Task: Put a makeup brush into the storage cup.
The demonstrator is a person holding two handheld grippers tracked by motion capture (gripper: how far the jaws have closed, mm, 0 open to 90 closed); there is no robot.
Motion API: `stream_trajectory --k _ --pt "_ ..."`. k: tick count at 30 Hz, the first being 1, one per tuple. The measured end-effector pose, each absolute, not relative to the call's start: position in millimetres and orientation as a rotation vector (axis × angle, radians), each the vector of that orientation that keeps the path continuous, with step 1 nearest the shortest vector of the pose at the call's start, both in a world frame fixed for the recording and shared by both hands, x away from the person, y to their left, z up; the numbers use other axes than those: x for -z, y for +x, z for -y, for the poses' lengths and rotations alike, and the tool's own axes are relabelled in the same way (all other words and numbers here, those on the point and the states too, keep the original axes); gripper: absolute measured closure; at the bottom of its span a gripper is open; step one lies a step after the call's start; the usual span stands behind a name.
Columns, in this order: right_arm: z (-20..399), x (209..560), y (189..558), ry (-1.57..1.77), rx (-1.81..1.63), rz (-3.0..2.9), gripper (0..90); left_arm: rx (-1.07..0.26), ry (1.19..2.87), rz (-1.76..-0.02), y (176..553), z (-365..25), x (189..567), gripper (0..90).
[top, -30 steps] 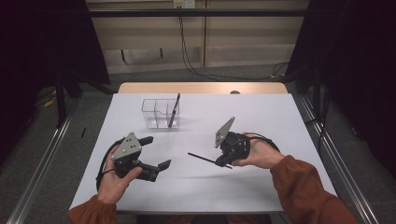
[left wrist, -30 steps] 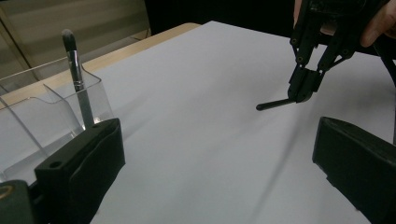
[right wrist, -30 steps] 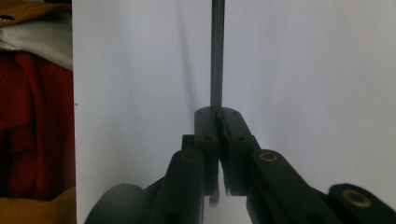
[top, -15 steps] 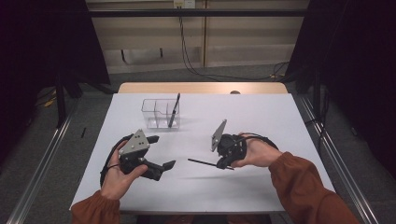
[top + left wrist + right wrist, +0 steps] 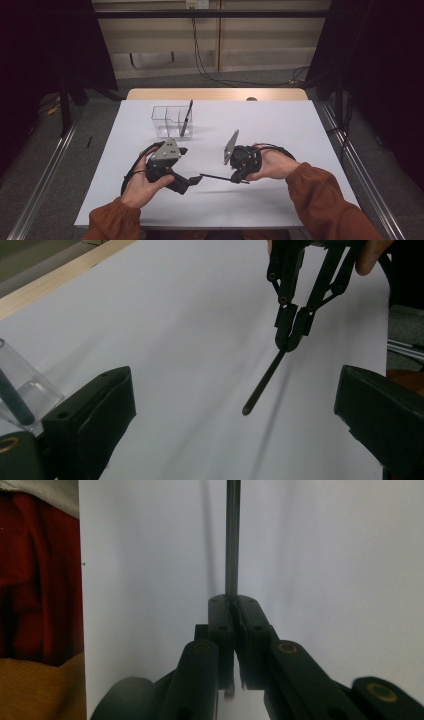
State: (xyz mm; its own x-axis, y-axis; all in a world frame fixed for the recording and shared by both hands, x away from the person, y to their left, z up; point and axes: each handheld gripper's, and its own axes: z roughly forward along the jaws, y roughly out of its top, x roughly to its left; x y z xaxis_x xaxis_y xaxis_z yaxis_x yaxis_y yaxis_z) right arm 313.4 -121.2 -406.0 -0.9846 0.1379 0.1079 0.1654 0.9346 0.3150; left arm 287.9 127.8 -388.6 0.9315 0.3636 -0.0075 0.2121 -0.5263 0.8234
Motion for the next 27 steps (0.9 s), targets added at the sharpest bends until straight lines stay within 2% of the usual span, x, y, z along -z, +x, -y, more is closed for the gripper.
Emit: stream_trajectory --k 20,27 --pt "111.2 405.0 315.7 -0.189 0.413 3.019 86.7 -0.065 2.375 -0.301 312.0 -87.8 390.6 8.5" --pt "110.6 404.5 317.1 -0.175 0.376 3.017 86.7 -0.042 2.499 -0.255 312.9 -82.2 393.7 6.5"
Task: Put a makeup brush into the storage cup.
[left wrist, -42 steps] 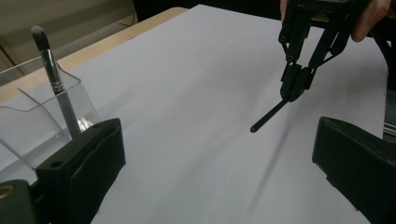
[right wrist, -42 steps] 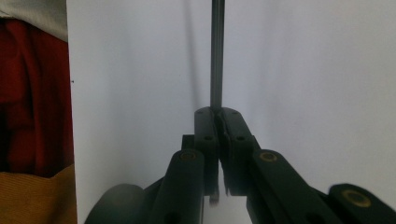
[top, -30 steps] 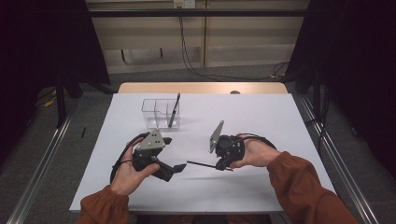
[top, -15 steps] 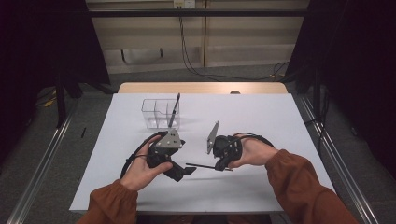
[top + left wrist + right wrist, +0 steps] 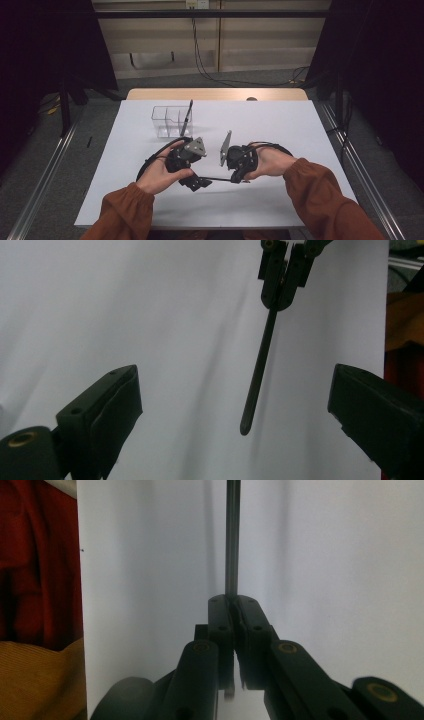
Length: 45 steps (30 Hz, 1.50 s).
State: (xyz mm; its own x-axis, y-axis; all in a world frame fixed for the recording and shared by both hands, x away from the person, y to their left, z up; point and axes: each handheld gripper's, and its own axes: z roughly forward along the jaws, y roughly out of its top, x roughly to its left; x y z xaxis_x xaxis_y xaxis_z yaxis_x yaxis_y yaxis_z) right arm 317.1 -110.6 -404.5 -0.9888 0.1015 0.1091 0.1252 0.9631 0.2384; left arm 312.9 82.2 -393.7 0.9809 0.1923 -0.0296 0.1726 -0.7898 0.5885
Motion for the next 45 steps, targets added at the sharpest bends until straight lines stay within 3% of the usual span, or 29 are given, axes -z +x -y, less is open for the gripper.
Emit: stream_trajectory --k 12,16,25,38,40,43,45 --pt "103.8 407.5 317.5 -0.132 0.349 3.000 86.7 0.198 2.643 -0.236 315.5 -79.4 400.6 4.5" --pt "103.4 407.7 317.1 -0.128 0.343 2.995 86.7 0.241 2.675 -0.222 317.5 -77.9 405.3 8.5" --pt "102.0 409.2 315.4 -0.118 0.324 2.990 86.7 0.218 2.699 -0.227 320.1 -77.7 408.7 8.0" --pt "101.4 409.7 316.1 -0.114 0.343 2.991 86.7 0.203 2.707 -0.162 321.0 -76.6 411.6 53.5" --pt "101.2 409.9 315.9 -0.107 0.345 2.985 86.7 0.182 2.691 -0.157 321.0 -75.8 411.7 66.3" --pt "101.0 410.0 315.3 -0.116 0.349 2.990 86.7 0.217 2.685 -0.151 321.8 -74.2 412.8 74.5" --pt "101.0 410.4 315.7 -0.114 0.354 2.988 86.7 0.200 2.685 -0.157 321.1 -73.7 413.6 72.7"
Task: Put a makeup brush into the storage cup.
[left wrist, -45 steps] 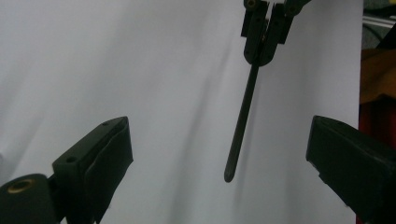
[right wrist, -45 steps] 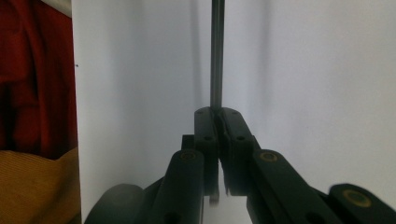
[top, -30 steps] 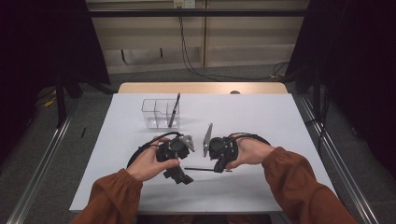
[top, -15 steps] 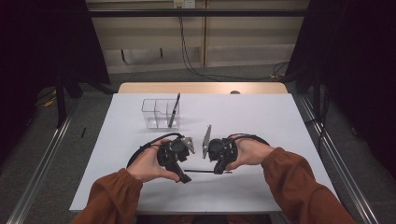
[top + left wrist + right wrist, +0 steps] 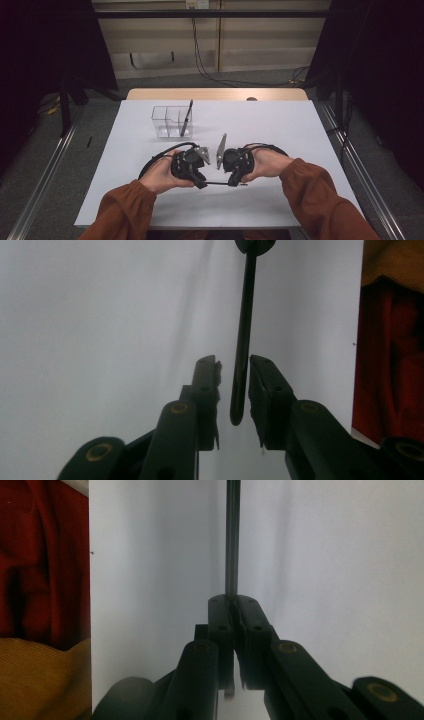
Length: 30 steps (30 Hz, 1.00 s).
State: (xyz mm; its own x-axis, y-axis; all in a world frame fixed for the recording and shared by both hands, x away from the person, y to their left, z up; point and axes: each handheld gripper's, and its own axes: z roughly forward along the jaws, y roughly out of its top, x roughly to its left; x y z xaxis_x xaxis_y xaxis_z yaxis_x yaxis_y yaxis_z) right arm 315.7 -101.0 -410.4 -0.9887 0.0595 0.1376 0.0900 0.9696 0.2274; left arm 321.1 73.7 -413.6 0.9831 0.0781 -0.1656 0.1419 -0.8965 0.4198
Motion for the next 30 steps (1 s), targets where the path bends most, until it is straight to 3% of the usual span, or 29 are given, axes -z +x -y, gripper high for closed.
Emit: stream_trajectory --k 6,12,23,30 --pt "102.2 411.4 316.1 -0.121 0.367 2.986 86.7 0.182 2.678 -0.151 319.5 -74.2 414.0 82.2" --pt "103.9 410.9 316.4 -0.124 0.381 2.995 86.7 0.130 2.654 -0.140 316.7 -74.4 412.1 83.1" --pt "107.0 410.6 319.5 -0.131 0.393 3.018 84.4 0.183 2.642 -0.166 315.9 -73.5 413.1 85.9" --pt "109.4 408.6 322.1 -0.181 0.438 3.017 69.3 0.164 2.635 -0.191 319.7 -80.3 411.2 86.0"
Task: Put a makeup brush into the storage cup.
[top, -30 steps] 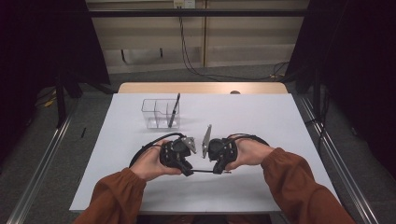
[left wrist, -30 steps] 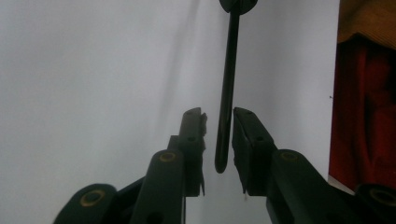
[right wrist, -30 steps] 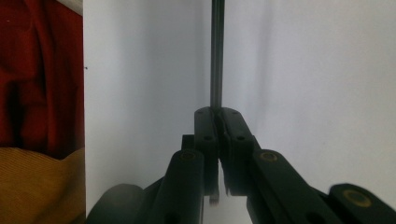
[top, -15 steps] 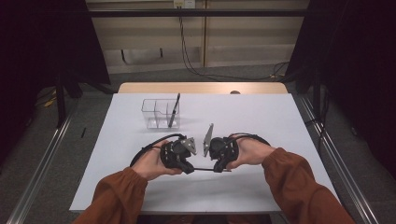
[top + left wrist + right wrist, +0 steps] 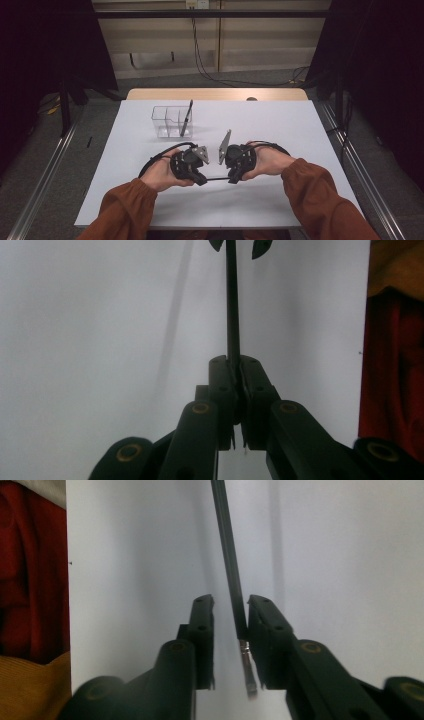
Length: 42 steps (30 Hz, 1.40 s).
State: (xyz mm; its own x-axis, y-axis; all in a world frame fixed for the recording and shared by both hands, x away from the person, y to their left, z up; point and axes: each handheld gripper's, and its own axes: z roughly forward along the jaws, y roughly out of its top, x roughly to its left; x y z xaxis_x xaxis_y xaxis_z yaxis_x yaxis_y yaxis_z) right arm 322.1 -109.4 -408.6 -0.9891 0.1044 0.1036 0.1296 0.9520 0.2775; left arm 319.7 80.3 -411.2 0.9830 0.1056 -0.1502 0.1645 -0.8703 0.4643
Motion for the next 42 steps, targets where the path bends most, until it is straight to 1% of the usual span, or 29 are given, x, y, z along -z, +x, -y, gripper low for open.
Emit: stream_trajectory --k 4,5,13,15,18,31,42 --pt "110.6 409.5 324.1 -0.219 0.470 3.031 56.8 0.169 2.623 -0.210 320.7 -85.0 411.8 86.0" --pt "111.3 409.6 324.9 -0.229 0.484 3.030 56.2 0.171 2.616 -0.216 320.5 -85.6 412.3 86.0" --pt "115.5 407.7 326.2 -0.277 0.544 3.019 39.3 0.161 2.608 -0.253 323.2 -90.3 411.9 86.0" --pt "117.8 408.0 326.4 -0.288 0.562 3.021 37.3 0.158 2.611 -0.256 324.1 -91.7 412.7 86.0" --pt "121.4 408.4 326.1 -0.336 0.582 3.023 31.4 0.163 2.605 -0.279 323.5 -93.7 414.2 86.0" --pt "144.6 405.4 326.1 -0.456 0.686 3.050 19.4 0.141 2.562 -0.321 322.3 -110.5 413.7 85.9" --pt "165.3 409.0 321.5 -0.557 0.776 3.026 15.8 0.146 2.508 -0.371 320.2 -129.2 415.7 86.0"
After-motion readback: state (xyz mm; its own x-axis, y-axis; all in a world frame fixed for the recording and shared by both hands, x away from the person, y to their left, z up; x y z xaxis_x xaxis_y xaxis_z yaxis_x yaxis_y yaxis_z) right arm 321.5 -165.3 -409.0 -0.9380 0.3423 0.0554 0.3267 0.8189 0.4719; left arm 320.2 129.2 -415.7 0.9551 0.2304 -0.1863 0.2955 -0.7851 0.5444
